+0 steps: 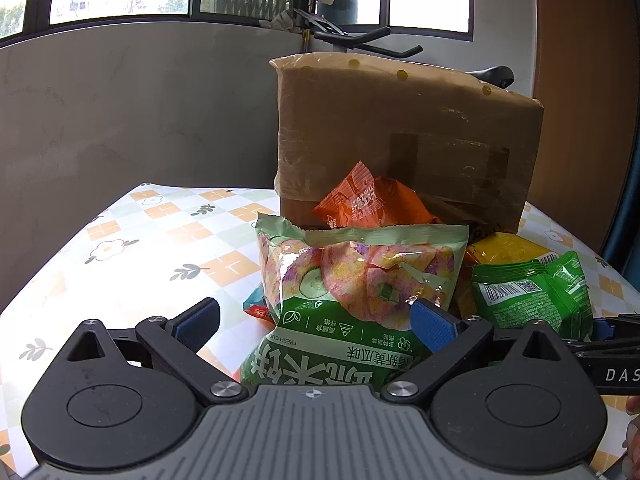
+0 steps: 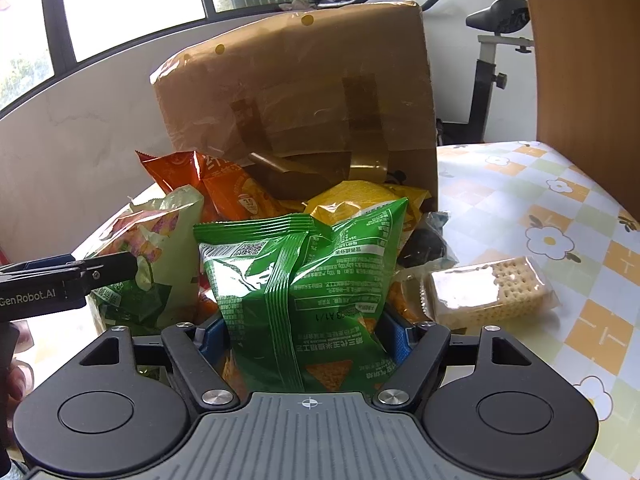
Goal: Organize snacks
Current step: 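Grasp the green-and-pink rice cracker bag with left tool while right tool grasps green chip bag, then lift the rice cracker bag with left tool while right tool lifts green chip bag over box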
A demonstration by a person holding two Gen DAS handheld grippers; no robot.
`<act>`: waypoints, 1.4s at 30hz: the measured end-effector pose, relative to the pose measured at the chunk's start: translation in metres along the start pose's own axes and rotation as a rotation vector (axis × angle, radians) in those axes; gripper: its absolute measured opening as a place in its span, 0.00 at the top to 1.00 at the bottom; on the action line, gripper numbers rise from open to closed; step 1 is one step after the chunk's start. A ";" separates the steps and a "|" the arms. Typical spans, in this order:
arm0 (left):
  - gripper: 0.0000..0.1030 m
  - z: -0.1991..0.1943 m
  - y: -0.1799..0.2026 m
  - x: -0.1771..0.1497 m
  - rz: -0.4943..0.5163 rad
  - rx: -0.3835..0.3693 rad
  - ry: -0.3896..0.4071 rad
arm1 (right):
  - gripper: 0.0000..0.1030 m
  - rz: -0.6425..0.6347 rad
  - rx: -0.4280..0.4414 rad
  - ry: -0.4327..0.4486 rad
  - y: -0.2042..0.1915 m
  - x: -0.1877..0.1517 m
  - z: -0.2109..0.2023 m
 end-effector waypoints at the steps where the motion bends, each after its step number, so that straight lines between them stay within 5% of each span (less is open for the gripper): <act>1: 0.01 0.000 0.001 0.000 -0.001 -0.006 -0.003 | 0.31 0.005 0.002 0.001 0.001 0.000 0.000; 7: 0.01 0.004 0.008 -0.008 -0.005 -0.057 -0.020 | 0.31 0.020 0.006 0.003 0.002 -0.001 0.001; 20: 0.00 0.030 0.014 -0.027 0.057 -0.016 -0.079 | 0.31 0.014 0.009 0.010 0.000 -0.002 0.001; 27: 0.19 0.023 0.016 -0.027 0.074 0.005 -0.058 | 0.31 0.016 0.011 0.010 0.001 -0.001 0.000; 42: 0.24 -0.001 0.004 -0.023 -0.017 0.005 -0.054 | 0.31 0.050 -0.031 0.033 0.008 0.004 -0.012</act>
Point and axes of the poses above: each gripper's, at about its wrist camera, not at the fingertips, and z roughly the way its jaws point, y to its right, x to its top, the point moved 10 cm from there along z, roughly the way its jaws point, and after that the axes turned 8 degrees about x, right-handed, at the moved point
